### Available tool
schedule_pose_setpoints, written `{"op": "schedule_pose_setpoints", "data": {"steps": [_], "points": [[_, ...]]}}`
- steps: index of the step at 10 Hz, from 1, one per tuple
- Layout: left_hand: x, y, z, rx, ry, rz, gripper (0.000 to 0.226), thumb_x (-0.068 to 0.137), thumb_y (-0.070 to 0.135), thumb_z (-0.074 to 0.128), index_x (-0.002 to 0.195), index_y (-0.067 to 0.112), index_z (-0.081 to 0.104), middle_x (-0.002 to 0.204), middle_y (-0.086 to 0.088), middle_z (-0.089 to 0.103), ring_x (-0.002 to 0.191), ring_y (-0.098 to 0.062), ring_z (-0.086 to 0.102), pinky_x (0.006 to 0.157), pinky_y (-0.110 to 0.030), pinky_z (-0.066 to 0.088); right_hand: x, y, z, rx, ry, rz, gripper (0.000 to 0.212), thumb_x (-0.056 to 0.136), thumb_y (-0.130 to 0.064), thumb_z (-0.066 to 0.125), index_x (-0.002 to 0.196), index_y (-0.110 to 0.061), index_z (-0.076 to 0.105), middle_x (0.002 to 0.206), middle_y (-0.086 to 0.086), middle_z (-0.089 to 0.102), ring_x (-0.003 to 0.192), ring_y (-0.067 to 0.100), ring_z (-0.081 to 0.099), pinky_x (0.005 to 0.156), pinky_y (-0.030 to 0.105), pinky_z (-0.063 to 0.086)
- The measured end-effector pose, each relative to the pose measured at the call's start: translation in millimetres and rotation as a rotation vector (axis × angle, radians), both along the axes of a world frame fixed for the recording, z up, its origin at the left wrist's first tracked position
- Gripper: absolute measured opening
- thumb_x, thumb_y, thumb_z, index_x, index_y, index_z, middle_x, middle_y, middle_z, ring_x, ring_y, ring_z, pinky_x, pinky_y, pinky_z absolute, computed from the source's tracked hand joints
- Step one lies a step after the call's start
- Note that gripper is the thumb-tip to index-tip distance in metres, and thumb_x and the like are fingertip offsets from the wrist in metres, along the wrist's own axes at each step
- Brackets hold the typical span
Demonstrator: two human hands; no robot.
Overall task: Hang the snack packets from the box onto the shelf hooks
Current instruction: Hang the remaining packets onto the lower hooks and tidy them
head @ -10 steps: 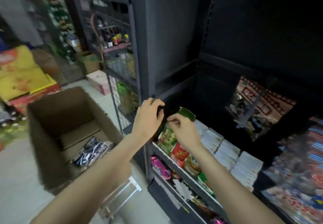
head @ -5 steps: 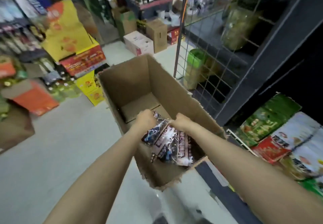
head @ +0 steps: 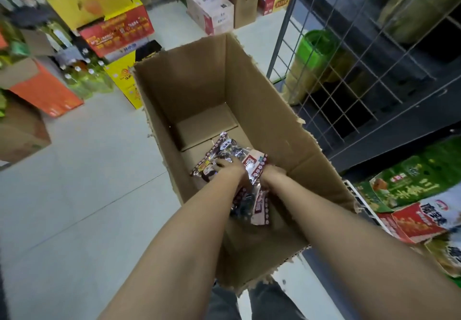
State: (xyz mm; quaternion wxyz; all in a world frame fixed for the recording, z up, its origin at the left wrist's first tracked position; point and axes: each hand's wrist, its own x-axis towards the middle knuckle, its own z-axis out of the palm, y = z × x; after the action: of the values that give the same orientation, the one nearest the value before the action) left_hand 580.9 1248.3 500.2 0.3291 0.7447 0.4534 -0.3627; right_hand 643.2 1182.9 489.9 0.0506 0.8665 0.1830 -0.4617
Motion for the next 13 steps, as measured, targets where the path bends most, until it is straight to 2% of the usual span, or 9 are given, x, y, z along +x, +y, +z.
{"op": "schedule_pose_setpoints", "data": {"steps": [1, 2, 3, 4, 5, 8, 10, 12, 13], "points": [[9, -5, -6, 0.054, 0.035, 0.090, 0.102, 0.087, 0.028, 0.066, 0.148, 0.010, -0.014, 0.151, -0.032, -0.009, 0.140, -0.049, 0.000, 0.112, -0.060, 0.015, -3, 0, 15, 0.112, -0.062, -0.094, 0.047, 0.093, -0.025, 0.050, 0.133, -0.002, 0.046, 0.137, 0.016, 0.050, 0.124, 0.032, 0.050, 0.098, 0.034, 0.042], [12, -7, -15, 0.127, 0.047, 0.075, 0.086, 0.094, 0.026, 0.054, 0.149, 0.017, -0.012, 0.151, -0.033, -0.011, 0.139, -0.050, -0.006, 0.105, -0.068, 0.013, -6, 11, 23, 0.258, -0.039, -0.123, 0.041, 0.095, -0.018, 0.050, 0.133, -0.004, 0.048, 0.135, 0.019, 0.049, 0.125, 0.035, 0.047, 0.100, 0.037, 0.040], [14, -13, -16, 0.182, 0.069, 0.018, 0.066, 0.099, 0.015, 0.039, 0.150, 0.009, -0.003, 0.151, -0.035, -0.002, 0.139, -0.052, 0.000, 0.107, -0.064, 0.015, 3, 8, 27, 0.273, -0.089, -0.123, 0.032, 0.095, -0.022, 0.051, 0.125, -0.012, 0.056, 0.128, 0.016, 0.057, 0.117, 0.034, 0.055, 0.091, 0.034, 0.045], [9, -15, -6, 0.255, -0.064, -0.114, 0.042, 0.094, 0.000, 0.042, 0.136, 0.000, 0.041, 0.141, -0.028, 0.039, 0.131, -0.045, 0.036, 0.104, -0.051, 0.035, 12, -1, 33, 0.233, -0.093, -0.092, 0.029, 0.095, -0.010, 0.050, 0.122, -0.001, 0.058, 0.124, 0.016, 0.060, 0.113, 0.031, 0.058, 0.087, 0.031, 0.046], [-3, -9, 17, 0.348, -0.196, -0.137, 0.028, 0.093, 0.002, 0.046, 0.119, 0.001, 0.057, 0.121, -0.019, 0.059, 0.112, -0.035, 0.058, 0.091, -0.039, 0.047, 12, 1, 47, 0.317, -0.108, -0.030, 0.028, 0.095, -0.011, 0.050, 0.119, 0.000, 0.059, 0.123, 0.017, 0.060, 0.113, 0.032, 0.058, 0.082, 0.029, 0.045], [-46, 22, 139, 0.704, -0.383, 0.028, 0.023, 0.091, 0.013, 0.052, 0.111, 0.002, 0.056, 0.111, -0.020, 0.062, 0.100, -0.039, 0.061, 0.073, -0.037, 0.047, -1, 3, 132, 0.700, -0.273, 0.118, 0.025, 0.094, -0.003, 0.029, 0.109, -0.007, 0.049, 0.115, 0.021, 0.057, 0.093, 0.032, 0.052, 0.073, 0.037, 0.038], [-62, -5, 221, 0.841, -0.663, 0.071, 0.032, 0.097, 0.016, 0.040, 0.125, 0.002, 0.045, 0.113, -0.025, 0.058, 0.101, -0.043, 0.058, 0.071, -0.043, 0.040, -7, -22, 233, 1.021, -0.490, 0.093, 0.020, 0.092, -0.007, 0.046, 0.105, -0.003, 0.062, 0.110, 0.018, 0.063, 0.101, 0.034, 0.058, 0.085, 0.042, 0.046], [-82, -50, 283, 0.708, -1.031, -0.197, 0.097, 0.081, -0.007, 0.057, 0.150, 0.030, 0.000, 0.078, -0.005, 0.061, 0.071, -0.025, 0.060, 0.069, -0.043, 0.051, -36, -85, 316, 1.117, -0.618, 0.020, 0.019, 0.089, -0.008, 0.059, 0.104, -0.009, 0.071, 0.102, 0.005, 0.068, 0.089, 0.013, 0.060, 0.067, 0.018, 0.037], [-69, -82, 298, 0.598, -1.103, -0.316, 0.084, 0.080, -0.005, 0.061, 0.146, 0.031, 0.025, 0.115, -0.014, 0.062, 0.100, -0.031, 0.062, 0.085, -0.046, 0.052, -56, -131, 334, 1.047, -0.740, 0.122, 0.024, 0.088, -0.004, 0.056, 0.105, -0.012, 0.071, 0.104, 0.007, 0.070, 0.100, 0.024, 0.063, 0.078, 0.026, 0.046]]}}
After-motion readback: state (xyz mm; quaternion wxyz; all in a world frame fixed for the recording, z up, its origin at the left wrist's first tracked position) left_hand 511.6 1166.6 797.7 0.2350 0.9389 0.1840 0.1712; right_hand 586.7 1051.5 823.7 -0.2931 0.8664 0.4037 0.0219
